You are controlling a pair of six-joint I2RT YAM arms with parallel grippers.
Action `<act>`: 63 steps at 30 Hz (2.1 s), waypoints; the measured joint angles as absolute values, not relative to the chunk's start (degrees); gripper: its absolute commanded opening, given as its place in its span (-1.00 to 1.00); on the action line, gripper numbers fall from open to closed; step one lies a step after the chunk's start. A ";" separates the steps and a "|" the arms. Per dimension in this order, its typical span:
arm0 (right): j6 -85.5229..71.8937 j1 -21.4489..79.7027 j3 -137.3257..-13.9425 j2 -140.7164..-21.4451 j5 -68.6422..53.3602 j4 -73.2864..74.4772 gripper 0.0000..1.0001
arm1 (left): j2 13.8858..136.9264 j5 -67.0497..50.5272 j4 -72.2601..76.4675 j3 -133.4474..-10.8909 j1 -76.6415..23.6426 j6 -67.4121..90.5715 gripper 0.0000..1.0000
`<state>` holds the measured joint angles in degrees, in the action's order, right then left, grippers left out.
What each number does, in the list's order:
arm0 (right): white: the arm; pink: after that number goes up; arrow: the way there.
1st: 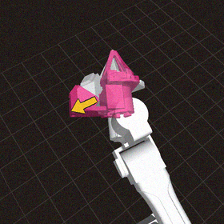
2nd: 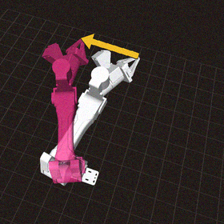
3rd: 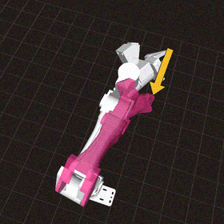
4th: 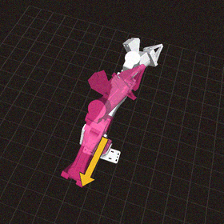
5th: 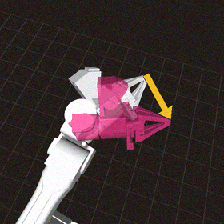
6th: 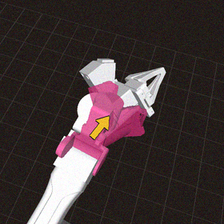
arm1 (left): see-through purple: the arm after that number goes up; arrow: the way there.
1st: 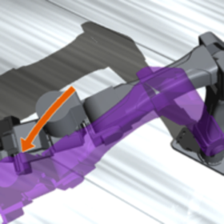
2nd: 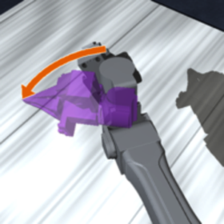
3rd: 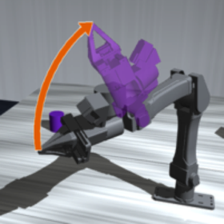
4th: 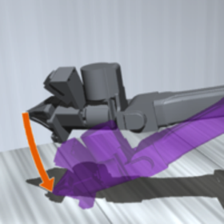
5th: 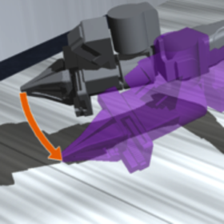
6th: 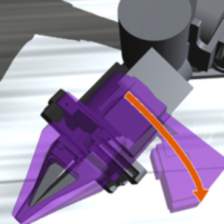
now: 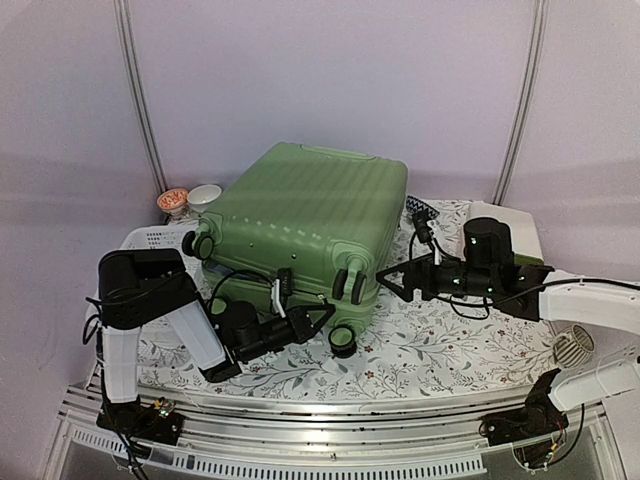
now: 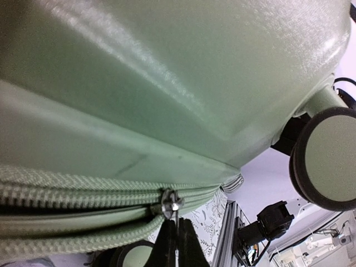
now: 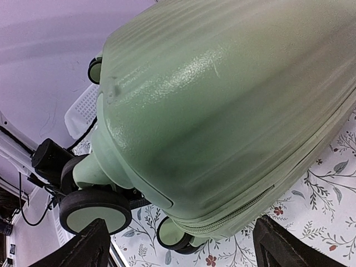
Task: Open, take out, and arrange the luggage
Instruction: Grab the zipper of the luggage, then unzip the zipper of the luggage.
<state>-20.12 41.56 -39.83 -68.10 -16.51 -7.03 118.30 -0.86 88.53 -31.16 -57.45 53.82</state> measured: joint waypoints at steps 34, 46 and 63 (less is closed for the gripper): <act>-28.88 39.68 -37.93 -79.18 -25.58 -15.11 0.57 | 125.60 6.26 88.38 -42.00 -66.85 46.87 -1.00; -31.68 39.70 -25.04 -75.66 -30.81 -27.09 0.07 | 125.60 7.77 88.38 -42.02 -67.48 46.46 -0.91; -33.54 39.75 -24.86 -78.41 -34.96 -36.99 0.08 | 117.60 9.52 88.44 -31.55 -71.99 47.16 0.46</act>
